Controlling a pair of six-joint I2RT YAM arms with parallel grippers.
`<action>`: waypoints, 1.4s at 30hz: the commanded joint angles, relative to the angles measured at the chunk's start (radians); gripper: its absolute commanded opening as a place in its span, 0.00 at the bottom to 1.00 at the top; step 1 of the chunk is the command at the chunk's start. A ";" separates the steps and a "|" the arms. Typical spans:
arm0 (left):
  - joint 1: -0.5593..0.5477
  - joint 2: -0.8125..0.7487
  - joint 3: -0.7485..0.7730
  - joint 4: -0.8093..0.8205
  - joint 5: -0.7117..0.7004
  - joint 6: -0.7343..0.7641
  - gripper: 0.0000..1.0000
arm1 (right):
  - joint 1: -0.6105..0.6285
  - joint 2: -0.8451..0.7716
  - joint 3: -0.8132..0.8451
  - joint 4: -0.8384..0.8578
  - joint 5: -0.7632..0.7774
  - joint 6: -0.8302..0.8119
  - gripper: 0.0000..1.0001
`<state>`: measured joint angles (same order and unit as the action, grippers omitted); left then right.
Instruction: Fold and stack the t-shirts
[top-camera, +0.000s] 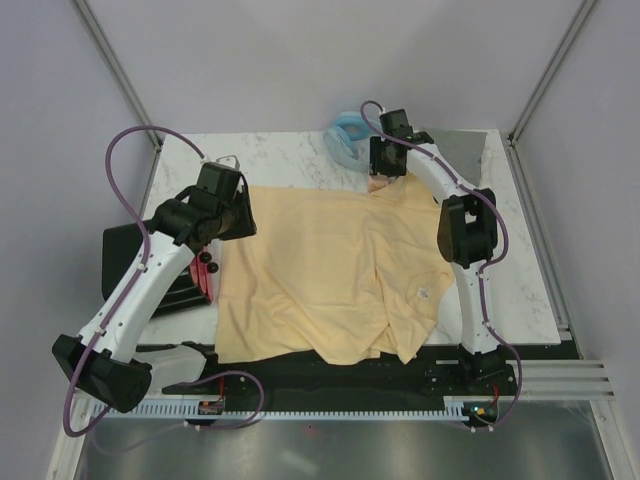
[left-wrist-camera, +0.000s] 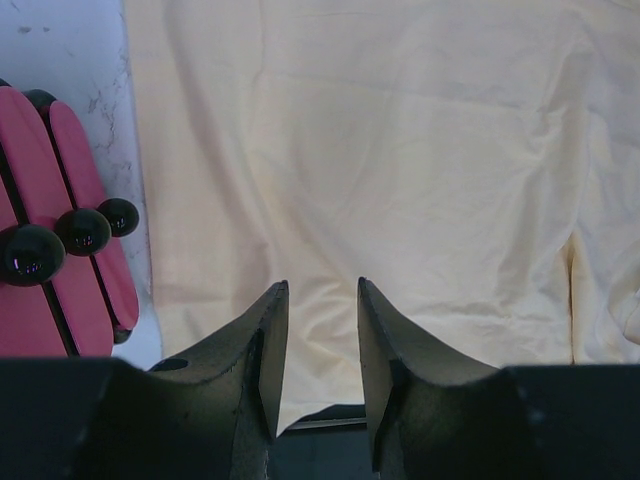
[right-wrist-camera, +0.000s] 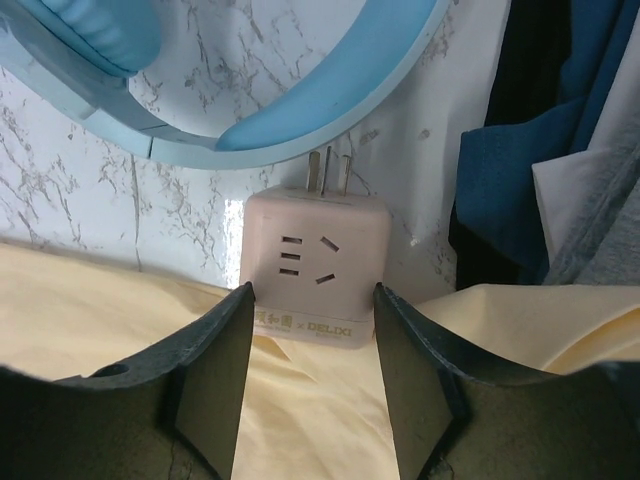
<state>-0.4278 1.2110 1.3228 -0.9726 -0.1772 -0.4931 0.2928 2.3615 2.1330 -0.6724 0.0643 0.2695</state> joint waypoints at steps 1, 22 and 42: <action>-0.003 -0.005 0.006 -0.011 -0.015 -0.033 0.41 | 0.000 -0.002 -0.002 0.033 0.003 -0.001 0.59; -0.017 0.047 0.015 -0.020 -0.008 -0.033 0.40 | -0.020 0.019 -0.047 0.048 -0.116 -0.001 0.62; -0.026 0.018 -0.007 -0.040 -0.028 -0.047 0.39 | 0.074 0.131 0.102 0.076 -0.477 0.059 0.57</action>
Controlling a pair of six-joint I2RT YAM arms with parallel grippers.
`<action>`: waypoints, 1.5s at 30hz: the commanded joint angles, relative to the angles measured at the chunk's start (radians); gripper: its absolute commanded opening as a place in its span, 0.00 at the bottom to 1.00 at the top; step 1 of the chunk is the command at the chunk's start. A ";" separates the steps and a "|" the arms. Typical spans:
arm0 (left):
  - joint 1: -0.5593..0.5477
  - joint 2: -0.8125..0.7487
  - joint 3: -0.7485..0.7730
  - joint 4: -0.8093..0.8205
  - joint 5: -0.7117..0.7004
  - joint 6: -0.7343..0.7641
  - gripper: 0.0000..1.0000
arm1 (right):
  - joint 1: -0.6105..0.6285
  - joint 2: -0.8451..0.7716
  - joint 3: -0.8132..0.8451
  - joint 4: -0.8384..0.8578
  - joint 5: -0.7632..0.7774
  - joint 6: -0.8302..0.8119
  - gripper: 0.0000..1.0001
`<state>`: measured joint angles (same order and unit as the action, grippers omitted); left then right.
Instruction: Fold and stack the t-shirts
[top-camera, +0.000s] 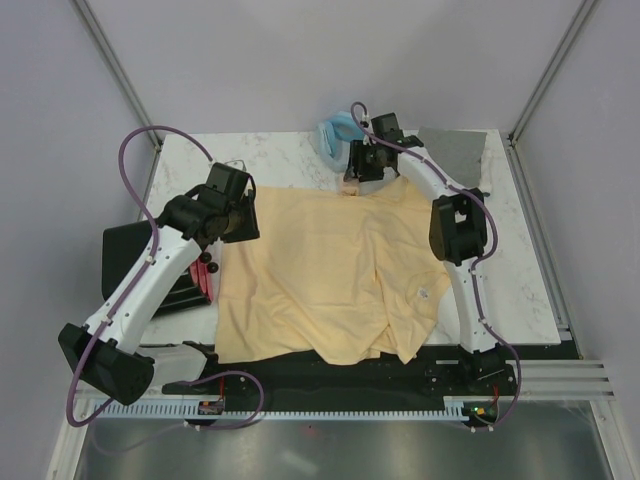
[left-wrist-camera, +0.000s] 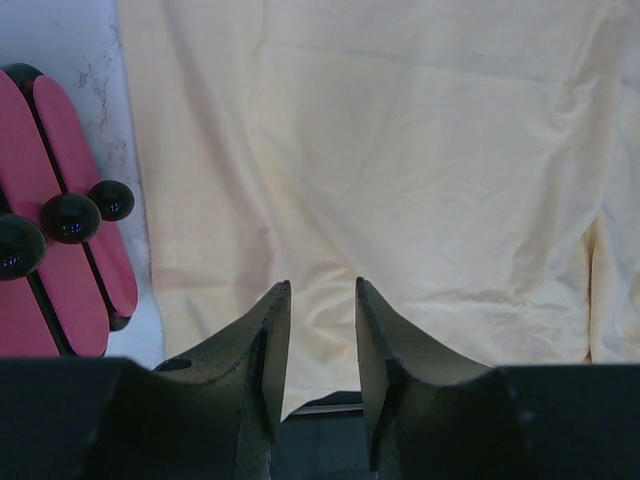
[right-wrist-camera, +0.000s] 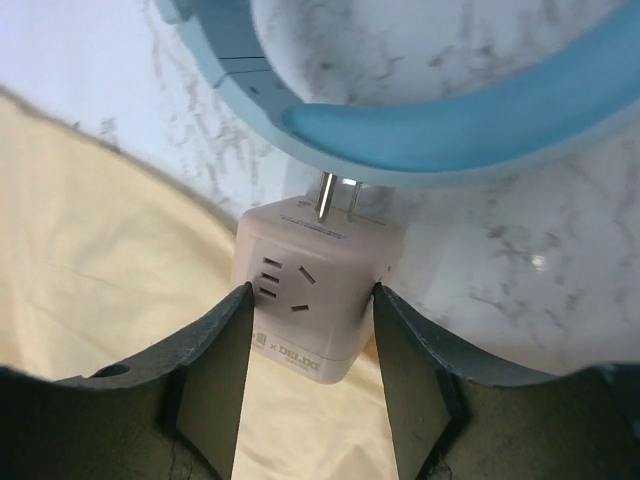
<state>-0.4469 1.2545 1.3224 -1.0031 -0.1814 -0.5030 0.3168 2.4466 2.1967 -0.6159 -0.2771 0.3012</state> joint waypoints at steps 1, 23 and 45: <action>-0.007 -0.027 -0.009 -0.012 -0.024 -0.042 0.39 | 0.057 0.043 0.029 0.028 -0.135 0.036 0.58; -0.046 0.006 -0.017 -0.012 -0.046 -0.094 0.39 | 0.108 -0.274 -0.178 0.226 0.006 0.012 0.61; -0.085 -0.004 -0.064 -0.017 -0.069 -0.106 0.39 | 0.220 -0.278 -0.454 0.285 0.053 0.016 0.00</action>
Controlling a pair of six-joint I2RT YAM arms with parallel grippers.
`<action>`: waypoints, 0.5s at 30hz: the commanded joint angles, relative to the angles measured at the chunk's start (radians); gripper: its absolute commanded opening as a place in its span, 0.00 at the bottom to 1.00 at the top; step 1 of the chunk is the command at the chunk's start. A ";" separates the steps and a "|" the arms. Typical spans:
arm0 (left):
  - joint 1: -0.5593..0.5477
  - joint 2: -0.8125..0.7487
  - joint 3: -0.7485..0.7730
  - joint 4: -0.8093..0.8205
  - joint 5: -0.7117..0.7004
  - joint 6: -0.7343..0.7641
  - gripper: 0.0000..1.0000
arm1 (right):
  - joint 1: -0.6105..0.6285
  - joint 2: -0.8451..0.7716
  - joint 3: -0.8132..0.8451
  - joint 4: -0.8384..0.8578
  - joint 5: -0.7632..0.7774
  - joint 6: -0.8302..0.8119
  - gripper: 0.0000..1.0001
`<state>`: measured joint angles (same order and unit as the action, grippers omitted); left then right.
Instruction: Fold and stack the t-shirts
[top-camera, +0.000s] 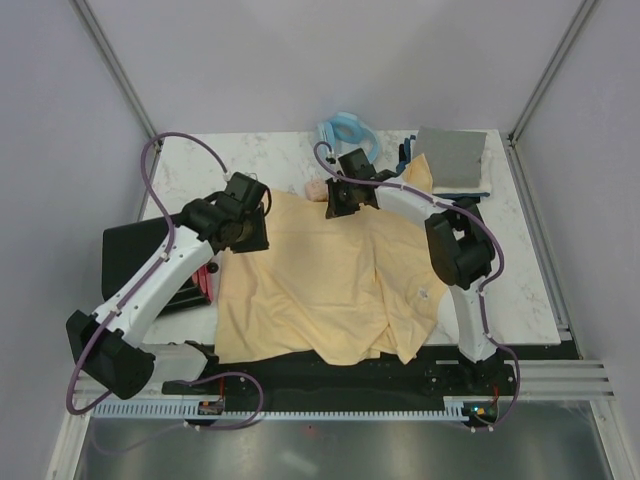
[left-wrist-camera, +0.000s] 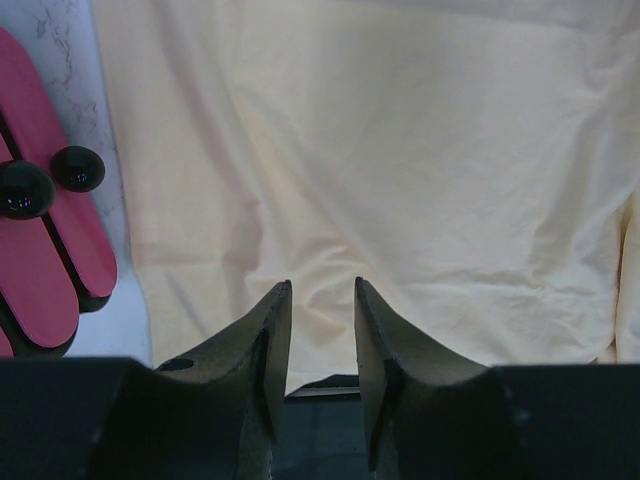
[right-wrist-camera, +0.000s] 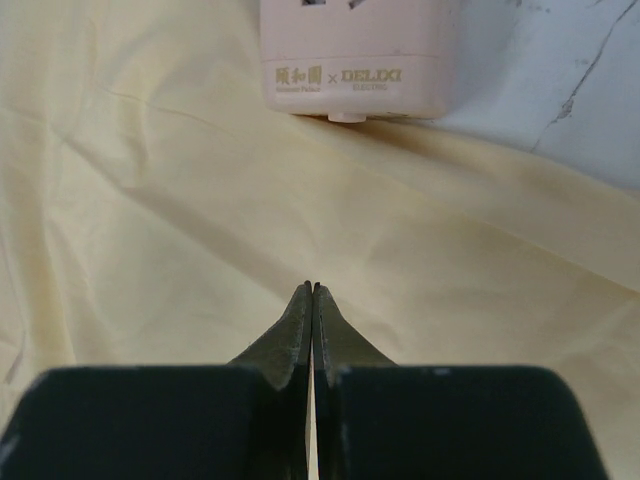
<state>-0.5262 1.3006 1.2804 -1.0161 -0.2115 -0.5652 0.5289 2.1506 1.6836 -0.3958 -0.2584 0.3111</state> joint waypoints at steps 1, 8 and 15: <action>-0.006 -0.063 -0.027 -0.007 -0.040 -0.047 0.39 | 0.013 0.018 0.056 0.071 0.036 0.008 0.00; -0.008 -0.086 -0.067 -0.019 -0.043 -0.074 0.39 | 0.025 0.017 0.065 0.098 0.044 0.010 0.00; -0.006 -0.078 -0.070 -0.022 -0.043 -0.078 0.39 | 0.025 0.087 0.149 0.101 0.056 0.011 0.00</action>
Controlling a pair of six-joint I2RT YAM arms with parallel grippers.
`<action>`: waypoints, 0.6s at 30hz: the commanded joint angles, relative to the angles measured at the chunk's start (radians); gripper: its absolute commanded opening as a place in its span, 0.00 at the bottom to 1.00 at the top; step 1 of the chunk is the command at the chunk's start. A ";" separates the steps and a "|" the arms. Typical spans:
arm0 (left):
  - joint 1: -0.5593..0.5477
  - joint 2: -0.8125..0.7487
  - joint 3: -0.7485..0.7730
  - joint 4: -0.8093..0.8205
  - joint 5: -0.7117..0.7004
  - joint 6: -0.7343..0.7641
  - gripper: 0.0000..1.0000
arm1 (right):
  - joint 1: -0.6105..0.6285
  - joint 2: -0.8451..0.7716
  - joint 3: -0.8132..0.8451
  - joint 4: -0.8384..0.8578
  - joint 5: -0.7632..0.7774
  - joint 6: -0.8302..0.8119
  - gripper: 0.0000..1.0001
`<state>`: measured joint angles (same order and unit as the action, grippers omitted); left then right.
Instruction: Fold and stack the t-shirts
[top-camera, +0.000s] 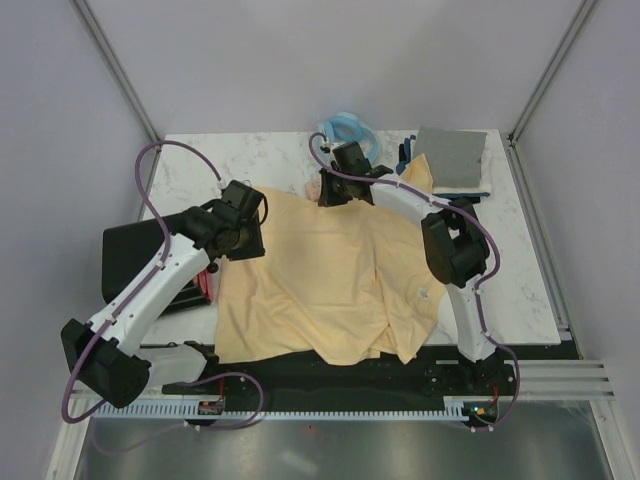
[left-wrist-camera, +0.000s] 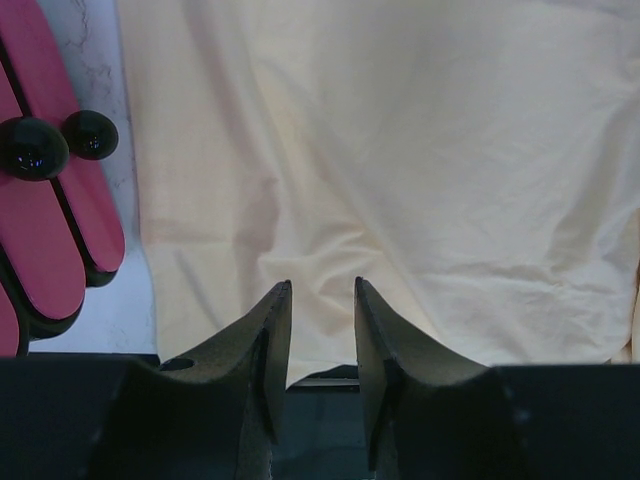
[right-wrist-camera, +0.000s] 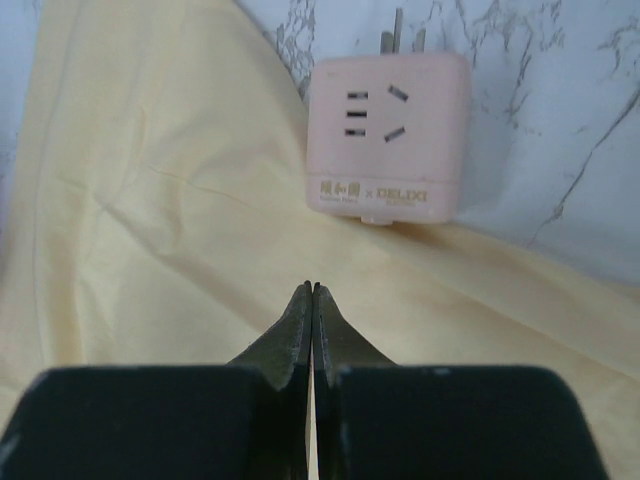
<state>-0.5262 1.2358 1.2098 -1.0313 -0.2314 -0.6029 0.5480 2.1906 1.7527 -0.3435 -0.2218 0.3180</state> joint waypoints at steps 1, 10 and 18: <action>-0.006 -0.013 -0.001 -0.007 -0.023 -0.038 0.39 | 0.007 0.073 0.091 0.052 0.021 0.003 0.00; -0.006 -0.004 0.002 -0.023 -0.029 -0.031 0.39 | 0.007 0.241 0.277 0.054 0.059 0.006 0.00; -0.006 0.016 0.005 -0.035 -0.009 -0.024 0.38 | 0.006 0.368 0.416 0.133 0.117 0.039 0.00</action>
<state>-0.5262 1.2415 1.2083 -1.0542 -0.2337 -0.6060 0.5480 2.5084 2.0792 -0.2970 -0.1520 0.3286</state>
